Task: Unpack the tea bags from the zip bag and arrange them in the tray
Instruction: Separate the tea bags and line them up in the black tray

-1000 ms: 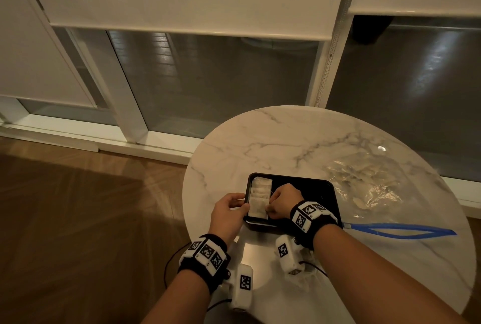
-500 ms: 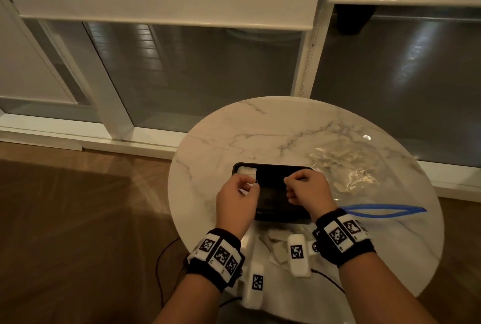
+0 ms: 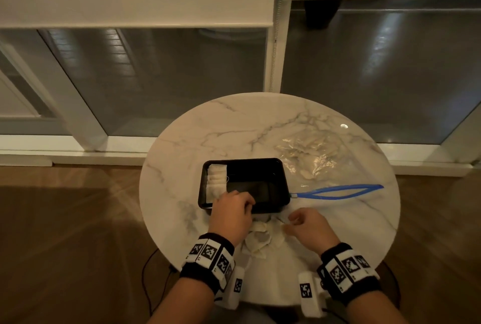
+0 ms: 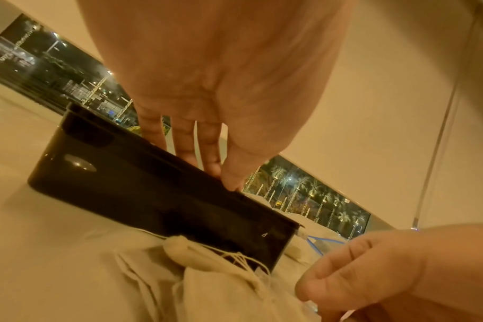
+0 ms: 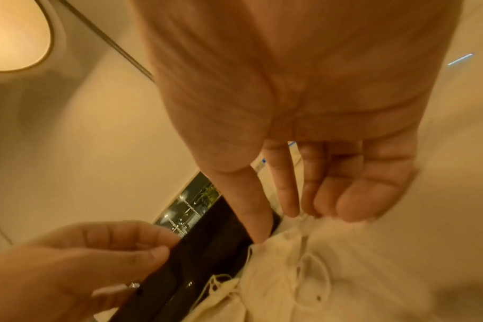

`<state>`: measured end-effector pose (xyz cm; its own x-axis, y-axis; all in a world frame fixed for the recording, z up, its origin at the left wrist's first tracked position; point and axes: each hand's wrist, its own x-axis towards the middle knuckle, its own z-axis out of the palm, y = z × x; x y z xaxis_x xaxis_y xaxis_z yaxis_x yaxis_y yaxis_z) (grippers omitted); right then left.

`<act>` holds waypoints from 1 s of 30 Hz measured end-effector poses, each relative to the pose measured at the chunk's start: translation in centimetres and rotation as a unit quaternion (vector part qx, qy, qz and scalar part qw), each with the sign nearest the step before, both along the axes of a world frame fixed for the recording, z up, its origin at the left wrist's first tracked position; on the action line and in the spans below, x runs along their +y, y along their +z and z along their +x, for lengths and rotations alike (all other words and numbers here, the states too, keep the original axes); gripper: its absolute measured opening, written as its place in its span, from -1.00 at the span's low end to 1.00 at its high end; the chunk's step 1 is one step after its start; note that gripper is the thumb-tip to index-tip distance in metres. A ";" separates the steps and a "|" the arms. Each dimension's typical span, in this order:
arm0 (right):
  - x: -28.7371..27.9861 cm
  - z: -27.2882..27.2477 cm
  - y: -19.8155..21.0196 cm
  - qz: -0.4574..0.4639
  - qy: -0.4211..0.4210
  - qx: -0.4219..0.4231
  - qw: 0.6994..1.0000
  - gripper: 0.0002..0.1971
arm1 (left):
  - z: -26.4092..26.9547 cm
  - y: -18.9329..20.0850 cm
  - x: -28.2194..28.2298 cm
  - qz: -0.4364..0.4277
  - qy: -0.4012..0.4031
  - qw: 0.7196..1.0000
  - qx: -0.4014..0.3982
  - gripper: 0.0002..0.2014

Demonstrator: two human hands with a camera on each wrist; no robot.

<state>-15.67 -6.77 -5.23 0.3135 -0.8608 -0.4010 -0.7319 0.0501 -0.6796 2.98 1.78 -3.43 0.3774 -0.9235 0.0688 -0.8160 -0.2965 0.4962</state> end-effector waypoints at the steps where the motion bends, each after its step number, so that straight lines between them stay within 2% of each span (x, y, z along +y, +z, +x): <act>1: 0.1 0.2 0.0 -0.015 0.020 0.018 1.000 -0.66 | -0.1 0.0 0.0 0.000 0.000 1.000 0.000 -0.83; 4: 0.6 1.0 0.0 -0.058 0.079 0.069 0.993 -0.66 | 0.0 0.2 -0.1 -0.015 0.009 1.000 -0.006 -0.86; 10: 0.7 1.3 -0.1 -0.046 0.068 0.073 0.994 -0.82 | 0.2 0.8 0.0 -0.005 0.011 0.999 -0.030 -0.88; 18: -0.1 -0.6 0.0 0.014 0.018 -0.015 1.000 -0.87 | 0.3 0.7 0.5 0.022 0.009 0.998 -0.055 -0.82; 22: -0.1 -1.7 1.7 0.081 0.005 -0.098 0.992 -0.93 | 0.1 0.7 0.7 0.021 0.003 0.998 -0.051 -0.82; 26: 0.2 -2.2 4.1 0.111 0.012 -0.190 0.975 -0.92 | 0.1 1.3 0.7 -0.029 -0.001 1.000 0.004 -0.84; 30: 0.5 -1.4 6.1 0.099 -0.008 -0.297 0.950 -0.89 | -0.5 2.9 0.8 -0.079 -0.006 0.981 0.176 -0.83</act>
